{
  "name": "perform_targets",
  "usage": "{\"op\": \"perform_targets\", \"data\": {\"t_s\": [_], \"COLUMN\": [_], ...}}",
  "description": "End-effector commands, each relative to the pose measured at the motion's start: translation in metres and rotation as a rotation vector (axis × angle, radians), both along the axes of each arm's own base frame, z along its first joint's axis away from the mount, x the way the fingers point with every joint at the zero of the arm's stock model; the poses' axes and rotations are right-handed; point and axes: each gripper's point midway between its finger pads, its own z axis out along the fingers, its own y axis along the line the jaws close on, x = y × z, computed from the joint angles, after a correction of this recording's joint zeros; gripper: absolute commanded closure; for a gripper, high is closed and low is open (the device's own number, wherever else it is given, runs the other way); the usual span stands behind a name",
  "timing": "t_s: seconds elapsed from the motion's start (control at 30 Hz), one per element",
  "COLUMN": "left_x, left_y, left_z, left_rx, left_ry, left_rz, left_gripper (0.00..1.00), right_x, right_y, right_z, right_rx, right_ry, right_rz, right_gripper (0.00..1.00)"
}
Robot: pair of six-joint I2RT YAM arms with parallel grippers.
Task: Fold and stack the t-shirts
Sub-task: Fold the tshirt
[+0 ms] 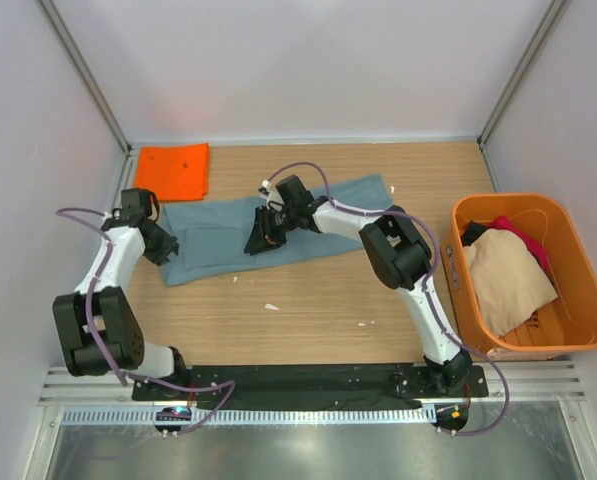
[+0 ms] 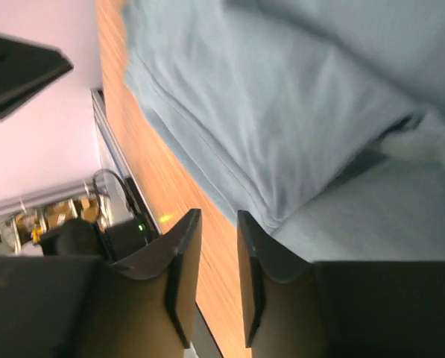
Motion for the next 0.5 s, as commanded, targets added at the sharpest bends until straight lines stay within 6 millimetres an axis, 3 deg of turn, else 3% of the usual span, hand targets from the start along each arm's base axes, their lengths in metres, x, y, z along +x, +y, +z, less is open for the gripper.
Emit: {"op": "perform_targets", "data": {"t_s": [0.0,0.07,0.1,0.17,0.33,0.47], "left_x": [0.028,0.045,0.051,0.065,0.087,0.087], "left_y": [-0.017,-0.030,-0.040,-0.052,-0.080,-0.084], "left_z": [0.042,0.045,0.036,0.037,0.016,-0.008], "left_rx": [-0.008,-0.055,-0.106,-0.120,-0.190,-0.209], "left_ry": [-0.155,-0.202,-0.182,-0.199,-0.189,-0.140], "left_rz": [-0.032,-0.057,-0.073,-0.097,-0.093,-0.055], "left_gripper": [0.71,0.69,0.69,0.68,0.67,0.68], "right_x": [0.045,0.072,0.078,0.098,0.112,0.116], "right_y": [-0.006,-0.024,-0.034,-0.057,-0.083,-0.100], "right_z": [0.078,0.066,0.065,0.042,0.028,0.018], "right_rx": [0.063,-0.020,-0.084,-0.210,-0.286,-0.287], "right_ry": [-0.156,-0.195,-0.190,-0.226,-0.220,-0.229], "right_rz": [-0.099,-0.168,-0.181,-0.206,-0.229,-0.265], "right_gripper": [0.67,0.62,0.61,0.60,0.60,0.60]}}
